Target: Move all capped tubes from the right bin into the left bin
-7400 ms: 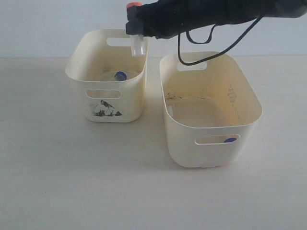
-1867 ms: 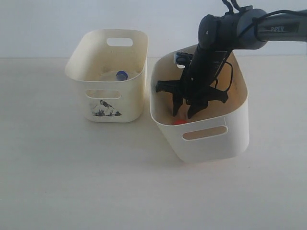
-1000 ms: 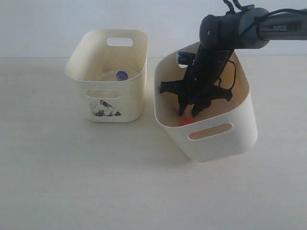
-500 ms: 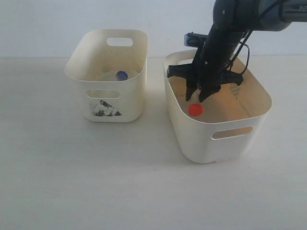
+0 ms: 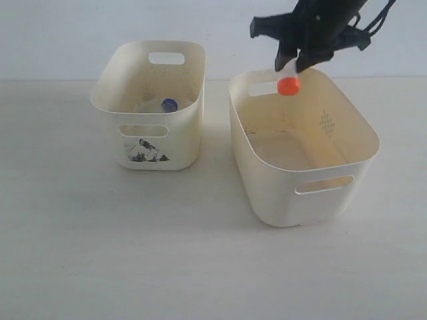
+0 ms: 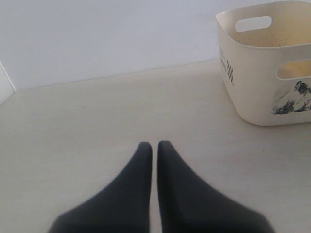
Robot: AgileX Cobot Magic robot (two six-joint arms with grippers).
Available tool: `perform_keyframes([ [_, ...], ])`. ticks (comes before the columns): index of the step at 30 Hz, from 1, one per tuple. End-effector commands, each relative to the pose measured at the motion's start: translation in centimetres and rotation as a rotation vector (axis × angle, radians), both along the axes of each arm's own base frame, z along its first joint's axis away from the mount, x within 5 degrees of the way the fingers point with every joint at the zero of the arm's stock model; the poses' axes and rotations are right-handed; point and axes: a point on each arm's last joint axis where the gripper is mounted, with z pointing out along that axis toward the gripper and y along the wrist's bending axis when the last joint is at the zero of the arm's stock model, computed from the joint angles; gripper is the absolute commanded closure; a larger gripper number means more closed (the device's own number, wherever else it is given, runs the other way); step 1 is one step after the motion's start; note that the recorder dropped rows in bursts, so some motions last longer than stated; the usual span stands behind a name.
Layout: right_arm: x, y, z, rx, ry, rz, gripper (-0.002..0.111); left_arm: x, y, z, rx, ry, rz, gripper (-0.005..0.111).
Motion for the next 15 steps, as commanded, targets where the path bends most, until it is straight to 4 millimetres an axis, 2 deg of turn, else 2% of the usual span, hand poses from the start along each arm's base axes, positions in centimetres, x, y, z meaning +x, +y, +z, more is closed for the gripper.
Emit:
perform_keyframes([
  [1,-1.7,0.9,5.0,0.052,-0.188,0.057,0.108,0.0,0.0,0.3,-0.013,-0.021,0.001,0.102],
  [4,-2.2,2.2,6.7,0.108,-0.289,0.08,0.108,0.0,0.0,0.3,-0.013,-0.021,0.001,0.102],
  [6,-2.1,3.3,7.0,0.169,-0.324,0.091,0.108,0.0,0.0,0.3,-0.013,-0.021,0.001,0.102],
  [9,-1.9,5.6,6.3,0.251,-0.333,0.12,0.108,0.0,0.0,0.3,-0.013,-0.021,0.001,0.102],
  [15,-1.4,10.3,3.1,0.284,-0.326,0.184,0.108,0.0,0.0,0.3,-0.013,-0.021,0.001,0.102],
])
